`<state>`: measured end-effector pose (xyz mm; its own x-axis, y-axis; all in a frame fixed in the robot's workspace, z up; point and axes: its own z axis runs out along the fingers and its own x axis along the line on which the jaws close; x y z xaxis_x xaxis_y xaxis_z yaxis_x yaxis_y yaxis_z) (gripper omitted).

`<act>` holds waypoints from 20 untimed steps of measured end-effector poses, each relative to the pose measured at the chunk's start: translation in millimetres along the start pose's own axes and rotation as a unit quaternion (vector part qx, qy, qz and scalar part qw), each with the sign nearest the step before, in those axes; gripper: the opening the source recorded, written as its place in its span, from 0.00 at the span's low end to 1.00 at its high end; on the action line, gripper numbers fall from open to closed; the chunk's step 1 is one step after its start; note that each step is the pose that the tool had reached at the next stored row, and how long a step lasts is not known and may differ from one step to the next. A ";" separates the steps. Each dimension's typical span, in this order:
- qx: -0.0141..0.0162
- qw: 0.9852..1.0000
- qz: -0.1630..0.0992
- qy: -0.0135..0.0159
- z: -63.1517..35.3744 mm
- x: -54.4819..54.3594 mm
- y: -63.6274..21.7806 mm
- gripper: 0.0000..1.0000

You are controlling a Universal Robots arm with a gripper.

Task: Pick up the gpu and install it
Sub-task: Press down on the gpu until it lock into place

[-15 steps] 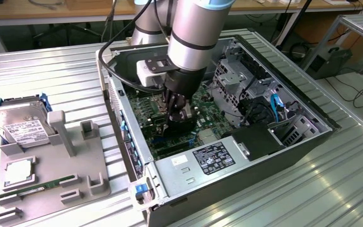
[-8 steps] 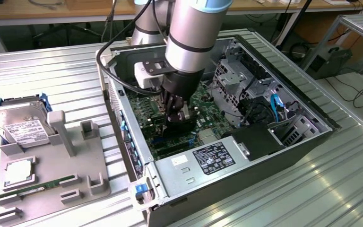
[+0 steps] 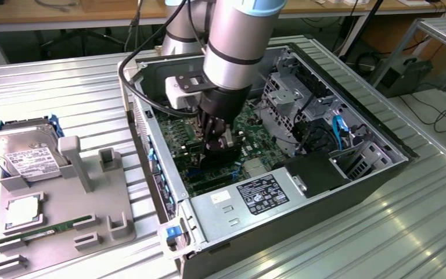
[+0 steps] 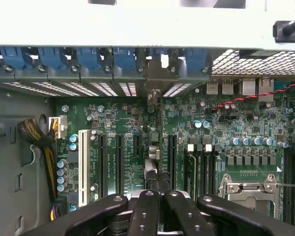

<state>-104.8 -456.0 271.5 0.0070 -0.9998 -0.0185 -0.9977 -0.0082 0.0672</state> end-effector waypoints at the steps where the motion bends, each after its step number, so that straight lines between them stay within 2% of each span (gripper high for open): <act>1: 0.000 1.000 0.000 0.001 -2.3 0.0 -0.8 0.11; 3: -0.001 1.000 0.000 0.001 -4.1 0.1 -3.6 0.11; 12: -0.004 1.000 0.000 0.001 -9.8 0.2 -28.1 0.11; 17: -0.006 1.000 0.000 0.001 -15.7 0.0 -38.5 0.11; 20: -0.006 1.000 0.000 0.001 -20.3 -0.3 -41.7 0.11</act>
<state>-61.8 -455.7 289.0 0.0067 -0.9998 -0.0169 -0.9968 -0.0081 0.0798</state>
